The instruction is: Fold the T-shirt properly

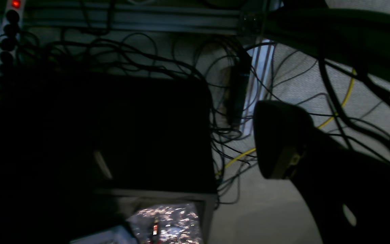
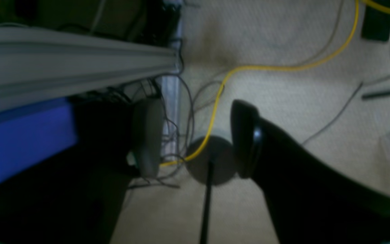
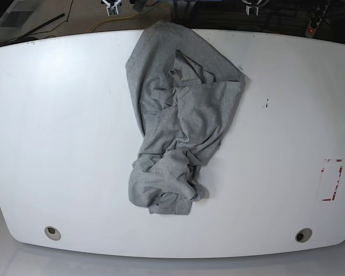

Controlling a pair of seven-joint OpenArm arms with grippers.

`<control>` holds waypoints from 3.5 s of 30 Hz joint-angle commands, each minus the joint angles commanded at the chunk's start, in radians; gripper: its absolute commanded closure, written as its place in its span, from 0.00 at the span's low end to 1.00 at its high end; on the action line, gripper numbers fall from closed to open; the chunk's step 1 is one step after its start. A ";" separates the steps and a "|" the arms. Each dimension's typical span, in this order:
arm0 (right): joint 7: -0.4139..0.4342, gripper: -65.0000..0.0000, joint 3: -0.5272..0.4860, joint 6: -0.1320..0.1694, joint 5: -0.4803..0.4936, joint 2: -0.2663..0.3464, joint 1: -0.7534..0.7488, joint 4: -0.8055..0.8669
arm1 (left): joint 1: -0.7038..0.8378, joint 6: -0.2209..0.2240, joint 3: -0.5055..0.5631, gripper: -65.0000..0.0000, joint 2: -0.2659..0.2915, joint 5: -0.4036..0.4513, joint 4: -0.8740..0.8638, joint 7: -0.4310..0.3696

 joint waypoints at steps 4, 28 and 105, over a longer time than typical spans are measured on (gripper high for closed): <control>-0.002 0.53 -0.005 0.003 0.077 -0.017 -0.100 0.138 | 0.106 0.000 0.000 0.22 0.000 -0.002 0.170 0.000; -0.101 0.54 -0.048 0.077 0.400 0.035 -0.572 0.925 | 0.669 0.000 -0.003 0.22 0.020 -0.175 1.122 0.003; -1.131 0.31 -0.358 0.307 0.582 -0.133 0.658 0.770 | 0.328 0.000 -0.031 0.22 -0.114 -0.218 1.315 0.196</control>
